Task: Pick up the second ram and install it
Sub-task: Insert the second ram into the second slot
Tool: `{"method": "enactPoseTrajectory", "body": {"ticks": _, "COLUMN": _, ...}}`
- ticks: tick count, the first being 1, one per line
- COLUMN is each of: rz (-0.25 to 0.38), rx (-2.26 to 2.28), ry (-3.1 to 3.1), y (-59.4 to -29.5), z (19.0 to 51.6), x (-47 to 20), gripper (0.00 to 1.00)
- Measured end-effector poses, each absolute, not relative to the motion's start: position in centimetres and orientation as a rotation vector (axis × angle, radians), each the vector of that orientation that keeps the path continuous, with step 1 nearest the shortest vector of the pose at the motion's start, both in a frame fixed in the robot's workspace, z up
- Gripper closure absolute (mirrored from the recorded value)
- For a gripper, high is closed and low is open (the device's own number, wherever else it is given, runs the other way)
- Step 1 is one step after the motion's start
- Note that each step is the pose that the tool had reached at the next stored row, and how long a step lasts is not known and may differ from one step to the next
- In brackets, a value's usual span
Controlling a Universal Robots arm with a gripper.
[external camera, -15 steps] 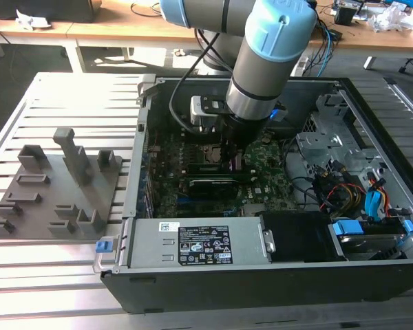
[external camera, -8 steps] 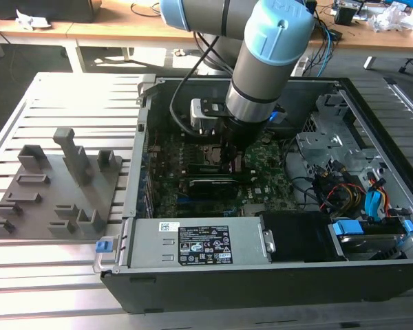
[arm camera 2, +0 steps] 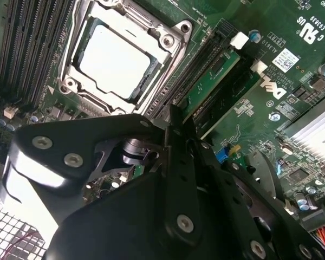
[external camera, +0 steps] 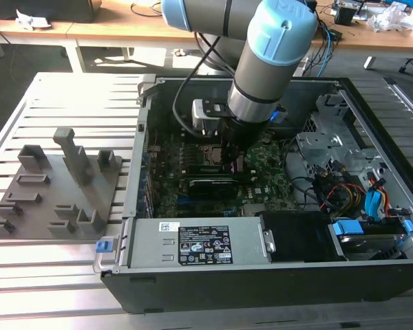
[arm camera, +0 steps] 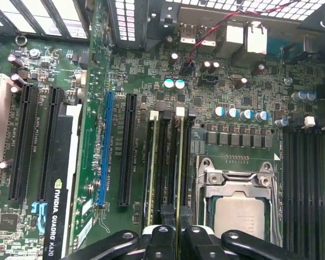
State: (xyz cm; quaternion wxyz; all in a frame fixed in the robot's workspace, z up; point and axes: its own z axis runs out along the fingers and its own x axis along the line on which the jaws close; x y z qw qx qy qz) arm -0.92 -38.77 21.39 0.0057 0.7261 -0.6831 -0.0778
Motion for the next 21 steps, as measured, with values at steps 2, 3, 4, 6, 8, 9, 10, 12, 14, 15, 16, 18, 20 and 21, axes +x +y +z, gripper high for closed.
{"method": "enactPoseTrajectory", "body": {"ticks": 2, "rz": -0.244, "rx": 2.272, "ry": -2.139, "y": -38.7, "z": 21.2, "x": -0.9, "gripper": 0.86}}
{"method": "enactPoseTrajectory", "body": {"ticks": 3, "rz": -0.245, "rx": 2.272, "ry": -2.139, "y": -38.7, "z": 21.0, "x": -0.9, "gripper": 0.86}}
{"method": "enactPoseTrajectory", "body": {"ticks": 4, "rz": -0.244, "rx": 2.270, "ry": -2.138, "y": -38.8, "z": 20.8, "x": -0.9, "gripper": 0.86}}
{"method": "enactPoseTrajectory", "body": {"ticks": 6, "rz": -0.244, "rx": 2.270, "ry": -2.138, "y": -38.8, "z": 20.8, "x": -0.9, "gripper": 0.86}}
{"method": "enactPoseTrajectory", "body": {"ticks": 8, "rz": -0.246, "rx": 2.274, "ry": -2.141, "y": -38.7, "z": 20.6, "x": -0.9, "gripper": 0.85}}
{"method": "enactPoseTrajectory", "body": {"ticks": 9, "rz": -0.247, "rx": 2.273, "ry": -2.140, "y": -38.7, "z": 20.6, "x": -0.9, "gripper": 0.80}}
{"method": "enactPoseTrajectory", "body": {"ticks": 10, "rz": -0.246, "rx": 2.272, "ry": -2.139, "y": -38.7, "z": 20.7, "x": -0.9, "gripper": 0.73}}
{"method": "enactPoseTrajectory", "body": {"ticks": 12, "rz": -0.246, "rx": 2.272, "ry": -2.139, "y": -38.7, "z": 22.1, "x": -0.9, "gripper": 0.73}}
{"method": "enactPoseTrajectory", "body": {"ticks": 14, "rz": -0.245, "rx": 2.271, "ry": -2.139, "y": -38.2, "z": 23.9, "x": -0.9, "gripper": 0.73}}
{"method": "enactPoseTrajectory", "body": {"ticks": 15, "rz": -0.243, "rx": 2.270, "ry": -2.138, "y": -37.6, "z": 25.2, "x": -0.9, "gripper": 0.74}}
{"method": "enactPoseTrajectory", "body": {"ticks": 16, "rz": -0.239, "rx": 2.269, "ry": -2.137, "y": -37.1, "z": 25.9, "x": -0.9, "gripper": 0.87}}
{"method": "enactPoseTrajectory", "body": {"ticks": 18, "rz": -0.238, "rx": 2.268, "ry": -2.136, "y": -37.1, "z": 25.9, "x": -0.9, "gripper": 0.89}}
{"method": "enactPoseTrajectory", "body": {"ticks": 20, "rz": -0.212, "rx": 2.281, "ry": -2.147, "y": -37.1, "z": 25.9, "x": -1.0, "gripper": 0.89}}
{"method": "enactPoseTrajectory", "body": {"ticks": 21, "rz": -0.194, "rx": 2.292, "ry": -2.155, "y": -37.1, "z": 25.9, "x": -1.0, "gripper": 0.89}}
